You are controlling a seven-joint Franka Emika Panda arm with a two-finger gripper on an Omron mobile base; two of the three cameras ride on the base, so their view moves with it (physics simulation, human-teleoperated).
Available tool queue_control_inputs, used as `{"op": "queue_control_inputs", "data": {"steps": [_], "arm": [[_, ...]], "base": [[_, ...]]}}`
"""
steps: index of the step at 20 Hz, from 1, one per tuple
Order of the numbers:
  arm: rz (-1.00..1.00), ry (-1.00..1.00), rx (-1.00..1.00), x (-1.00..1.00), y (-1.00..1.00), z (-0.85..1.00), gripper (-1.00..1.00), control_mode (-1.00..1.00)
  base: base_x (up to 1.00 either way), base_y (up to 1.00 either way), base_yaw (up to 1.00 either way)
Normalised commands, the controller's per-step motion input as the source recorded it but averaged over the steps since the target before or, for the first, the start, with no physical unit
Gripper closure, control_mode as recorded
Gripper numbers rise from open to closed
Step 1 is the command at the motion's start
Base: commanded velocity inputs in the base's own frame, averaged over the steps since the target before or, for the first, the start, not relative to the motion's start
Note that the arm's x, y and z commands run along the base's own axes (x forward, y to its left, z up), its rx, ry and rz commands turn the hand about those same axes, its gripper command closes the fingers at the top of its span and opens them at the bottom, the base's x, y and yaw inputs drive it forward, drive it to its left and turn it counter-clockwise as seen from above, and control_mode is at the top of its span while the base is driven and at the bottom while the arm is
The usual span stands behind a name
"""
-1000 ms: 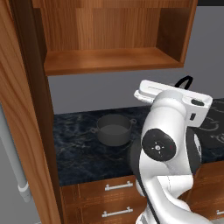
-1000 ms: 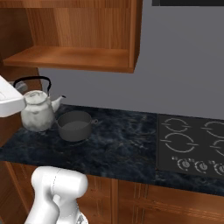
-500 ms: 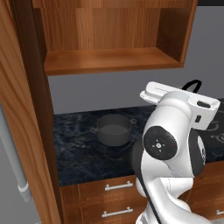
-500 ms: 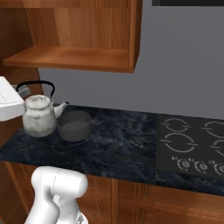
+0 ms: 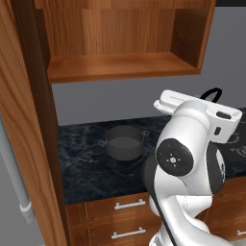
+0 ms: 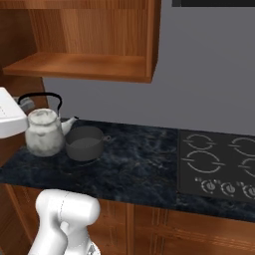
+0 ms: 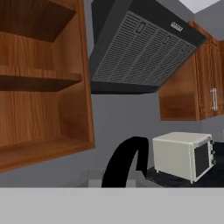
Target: Pick the kettle from the cabinet and place it on a stove burner. Then pick the pot from the counter and place it on another stove burner. Finally, turn both burners on.
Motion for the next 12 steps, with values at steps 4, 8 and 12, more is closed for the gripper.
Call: {"op": "queue_control_inputs", "data": {"steps": [4, 8, 12], "arm": [[0.00, 0.00, 0.00, 0.00, 0.00, 0.00, 1.00, 1.00], [0.00, 0.00, 0.00, 0.00, 0.00, 0.00, 1.00, 1.00], [0.00, 0.00, 0.00, 0.00, 0.00, 0.00, 1.00, 1.00]], "base": [[-0.21, -0.27, -0.08], [-0.15, -0.41, -0.03], [-0.22, -0.47, -0.01]]}}
